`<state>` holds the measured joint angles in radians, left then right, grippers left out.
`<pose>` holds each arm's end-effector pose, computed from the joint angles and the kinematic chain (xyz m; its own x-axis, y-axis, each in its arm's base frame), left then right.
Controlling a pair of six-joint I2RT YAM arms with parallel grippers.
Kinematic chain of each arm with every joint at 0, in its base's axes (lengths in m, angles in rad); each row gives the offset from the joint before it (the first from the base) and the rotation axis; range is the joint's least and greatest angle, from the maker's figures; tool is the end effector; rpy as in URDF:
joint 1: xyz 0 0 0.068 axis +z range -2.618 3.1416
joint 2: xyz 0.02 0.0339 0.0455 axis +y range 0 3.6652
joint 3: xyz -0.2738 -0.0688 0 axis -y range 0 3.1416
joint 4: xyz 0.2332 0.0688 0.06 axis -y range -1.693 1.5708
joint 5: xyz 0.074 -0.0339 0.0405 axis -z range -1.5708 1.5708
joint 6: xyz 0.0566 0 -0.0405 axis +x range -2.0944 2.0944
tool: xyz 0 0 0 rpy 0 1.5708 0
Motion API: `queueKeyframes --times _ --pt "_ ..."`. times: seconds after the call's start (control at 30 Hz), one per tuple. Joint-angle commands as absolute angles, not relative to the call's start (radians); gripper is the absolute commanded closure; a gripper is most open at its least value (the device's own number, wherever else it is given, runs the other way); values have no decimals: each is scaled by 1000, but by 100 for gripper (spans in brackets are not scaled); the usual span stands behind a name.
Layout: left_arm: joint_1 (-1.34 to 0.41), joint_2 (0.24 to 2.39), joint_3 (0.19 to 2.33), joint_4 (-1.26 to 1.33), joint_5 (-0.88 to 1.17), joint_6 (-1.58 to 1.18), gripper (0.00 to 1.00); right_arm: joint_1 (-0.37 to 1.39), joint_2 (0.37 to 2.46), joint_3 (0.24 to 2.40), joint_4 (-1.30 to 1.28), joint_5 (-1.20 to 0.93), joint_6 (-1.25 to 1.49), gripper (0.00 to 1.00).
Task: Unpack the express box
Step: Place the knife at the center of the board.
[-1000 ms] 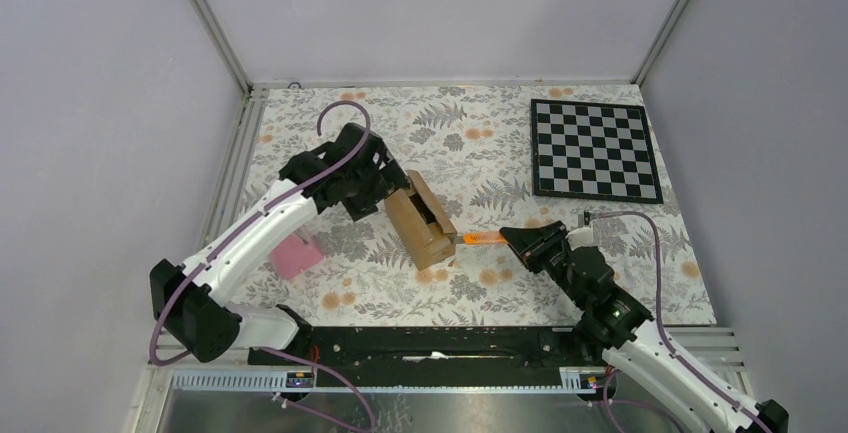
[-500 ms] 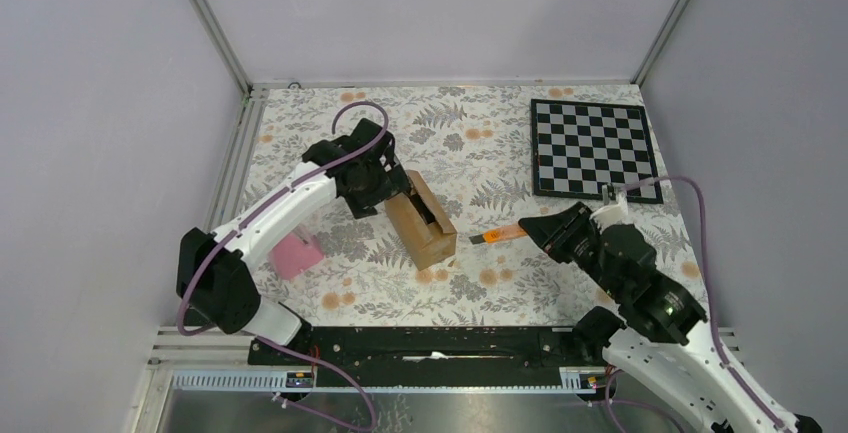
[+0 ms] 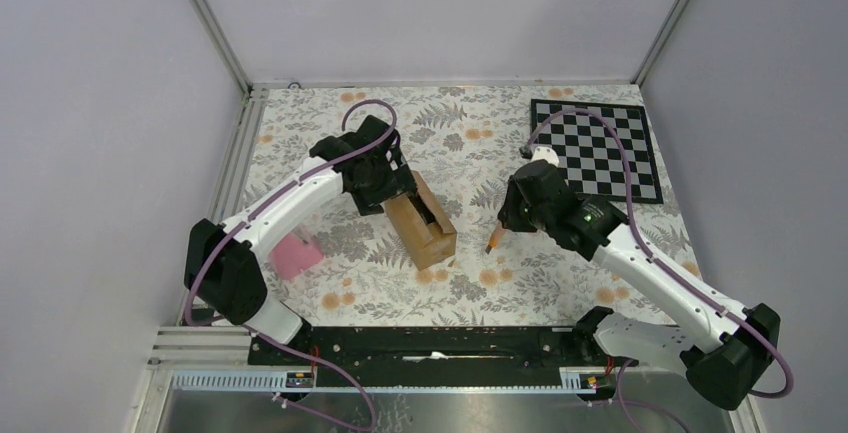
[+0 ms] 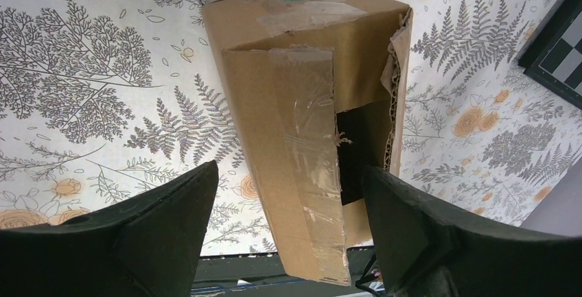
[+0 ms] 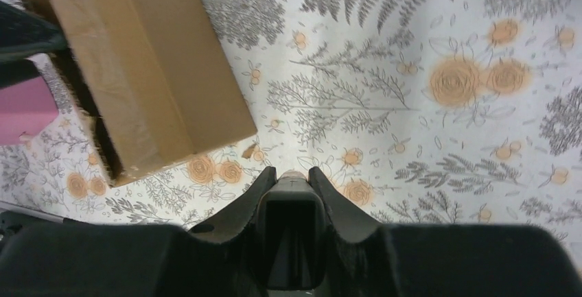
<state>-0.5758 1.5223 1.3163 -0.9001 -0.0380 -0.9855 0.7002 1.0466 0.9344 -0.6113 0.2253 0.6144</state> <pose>0.2576 -0.1647 0.2813 -0.8559 -0.4375 -0.2759 -0.3323 0.8739 -0.3548 0.1750 0.1309 0.2985 -0.7019 0.1433 -0.6977 -0.1168 0.9431 0.3112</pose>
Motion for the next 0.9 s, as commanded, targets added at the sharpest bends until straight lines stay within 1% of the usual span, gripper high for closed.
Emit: queueKeyframes --times 0.0,0.07,0.1,0.13,0.2,0.27,0.3,0.33,0.43,0.53,0.87 --pt "-574 1535 1345 -876 -13 -947 16 684 1081 1039 -641 166 481 76" --pt "-573 1541 1345 -877 -10 -939 16 669 1109 1054 -651 157 471 62" --pt "-574 1542 1344 -875 -11 -936 16 663 1121 1058 -649 157 470 47" --pt "-573 1542 1342 -873 -10 -936 15 660 1128 1066 -643 161 474 38" --pt "-572 1538 1335 -866 -5 -933 14 660 1136 1086 -634 177 489 27" --pt "-571 1534 1327 -856 -5 -933 13 661 1142 1105 -616 176 485 24" --pt "-571 1531 1324 -852 -5 -933 13 660 1148 1117 -611 170 480 7" --pt "-569 1529 1323 -849 -5 -930 13 661 1156 1132 -609 158 475 1" --pt "-565 1527 1322 -844 25 -925 13 674 1171 1164 -588 123 465 0" --pt "-562 1529 1324 -844 25 -923 13 716 1191 1199 -568 135 450 0" --pt "-549 1539 1326 -840 52 -918 15 890 1358 1312 -523 175 351 0"
